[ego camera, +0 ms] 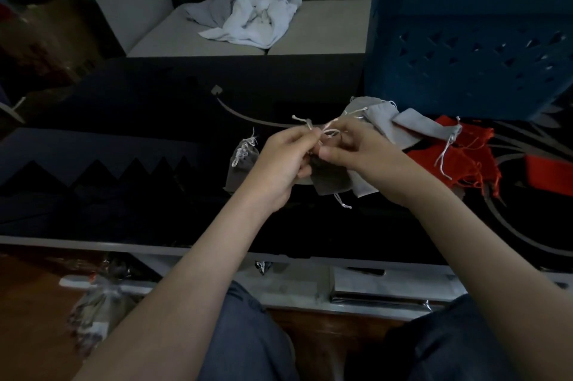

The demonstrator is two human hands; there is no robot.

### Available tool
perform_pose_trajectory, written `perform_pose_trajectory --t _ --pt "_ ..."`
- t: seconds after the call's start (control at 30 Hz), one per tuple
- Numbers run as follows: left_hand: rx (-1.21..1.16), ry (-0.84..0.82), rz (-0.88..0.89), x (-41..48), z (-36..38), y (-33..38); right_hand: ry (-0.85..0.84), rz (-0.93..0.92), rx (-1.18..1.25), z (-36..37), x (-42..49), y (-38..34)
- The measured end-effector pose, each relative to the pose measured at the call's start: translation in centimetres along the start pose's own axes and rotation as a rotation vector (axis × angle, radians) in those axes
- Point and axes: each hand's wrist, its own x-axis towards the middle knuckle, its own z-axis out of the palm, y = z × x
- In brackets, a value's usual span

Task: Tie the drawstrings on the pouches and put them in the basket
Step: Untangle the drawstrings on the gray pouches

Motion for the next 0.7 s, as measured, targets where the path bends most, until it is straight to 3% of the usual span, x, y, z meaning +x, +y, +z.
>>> perform_pose_trajectory --t 0.13,0.3,0.47,0.6,0.7 --pt "0.075 0.043 0.033 0.0 -0.1 -0.1 0.002 -0.002 -0.051 0.4 0.3 0.1" --pt "-0.039 0.051 -0.008 0.1 -0.7 0.4 -0.077 0.063 -0.111 0.0 -0.1 -0.4" --pt "-0.111 -0.040 -0.051 0.2 -1.3 0.3 -0.081 0.079 -0.026 -0.2 -0.1 -0.3" --pt "-0.054 -0.099 -0.019 0.1 -1.6 0.1 -0.091 0.125 0.053 -0.9 -0.1 -0.2" --pt "0.126 -0.055 0.066 0.0 -1.5 -0.1 -0.084 0.160 0.068 -1.3 0.1 -0.1"
